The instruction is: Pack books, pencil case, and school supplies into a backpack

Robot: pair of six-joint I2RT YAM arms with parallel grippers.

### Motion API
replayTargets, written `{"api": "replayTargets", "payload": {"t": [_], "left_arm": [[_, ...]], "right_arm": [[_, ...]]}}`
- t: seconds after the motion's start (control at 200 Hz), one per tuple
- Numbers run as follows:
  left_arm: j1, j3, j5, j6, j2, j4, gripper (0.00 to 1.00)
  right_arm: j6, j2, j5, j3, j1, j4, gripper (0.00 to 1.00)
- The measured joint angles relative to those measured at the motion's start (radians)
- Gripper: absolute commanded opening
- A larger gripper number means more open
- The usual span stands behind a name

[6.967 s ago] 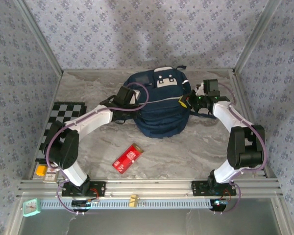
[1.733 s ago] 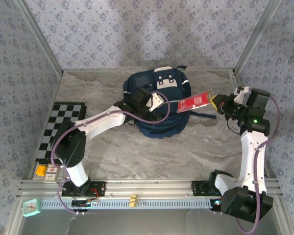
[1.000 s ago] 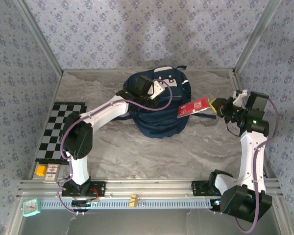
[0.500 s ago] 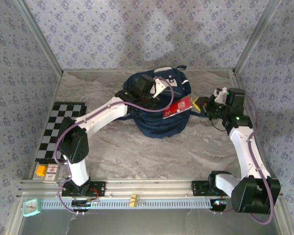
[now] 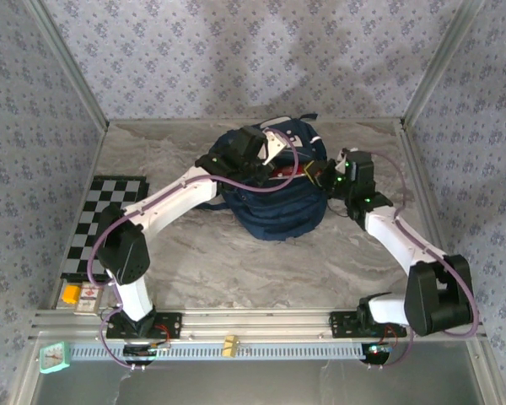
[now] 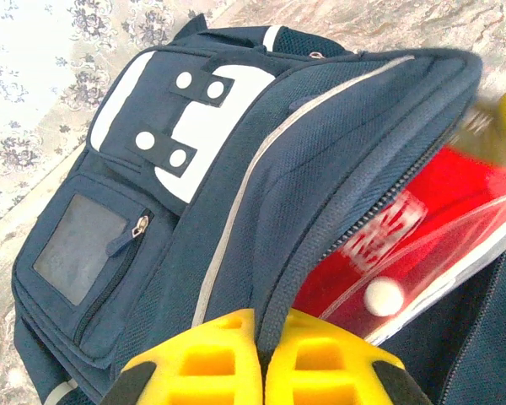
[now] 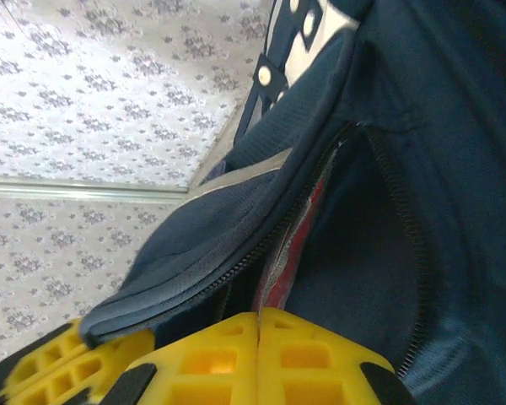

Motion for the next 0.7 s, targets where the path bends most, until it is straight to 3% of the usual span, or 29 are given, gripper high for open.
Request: {"api": "replayTargets", "payload": {"t": [0.305, 0.53, 0.7], "left_arm": [[0.001, 0.008, -0.007, 0.0, 0.0, -0.022, 0.0], [0.001, 0.013, -0.014, 0.0, 0.0, -0.024, 0.0], [0.0, 0.014, -0.014, 0.0, 0.0, -0.023, 0.0]], "right_arm": [[-0.023, 0.138, 0.075, 0.061, 0.12, 0.05, 0.0], [-0.121, 0.165, 0.069, 0.13, 0.103, -0.105, 0.34], [-0.212, 0.1, 0.081, 0.152, 0.072, -0.28, 0.44]]}}
